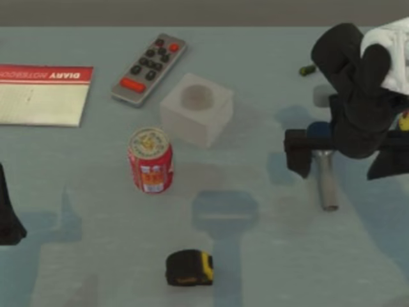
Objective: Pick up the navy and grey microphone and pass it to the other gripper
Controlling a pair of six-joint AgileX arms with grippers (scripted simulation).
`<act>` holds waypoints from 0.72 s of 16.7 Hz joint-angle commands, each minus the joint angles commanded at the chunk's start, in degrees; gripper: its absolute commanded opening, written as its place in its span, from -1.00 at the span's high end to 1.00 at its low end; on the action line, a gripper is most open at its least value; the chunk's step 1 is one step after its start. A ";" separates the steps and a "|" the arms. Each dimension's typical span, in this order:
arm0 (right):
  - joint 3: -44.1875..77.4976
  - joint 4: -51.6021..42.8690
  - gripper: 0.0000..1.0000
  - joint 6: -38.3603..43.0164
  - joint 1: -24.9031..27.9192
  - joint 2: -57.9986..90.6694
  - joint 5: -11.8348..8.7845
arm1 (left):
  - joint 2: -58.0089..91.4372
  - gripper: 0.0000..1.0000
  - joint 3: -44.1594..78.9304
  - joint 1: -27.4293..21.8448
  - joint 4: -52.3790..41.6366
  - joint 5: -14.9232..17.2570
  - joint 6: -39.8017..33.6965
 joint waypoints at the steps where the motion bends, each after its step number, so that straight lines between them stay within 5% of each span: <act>1: -0.87 1.93 -1.00 -0.05 -0.03 1.07 0.01 | 0.00 -1.00 0.00 0.00 0.00 0.00 0.00; 7: -7.19 16.68 -1.00 -0.26 -0.36 8.92 0.03 | 0.00 -1.00 0.00 0.00 0.00 0.00 0.00; 12: -7.83 17.95 -1.00 -0.27 -0.38 9.88 0.04 | 0.00 -1.00 0.00 0.00 0.00 0.00 0.00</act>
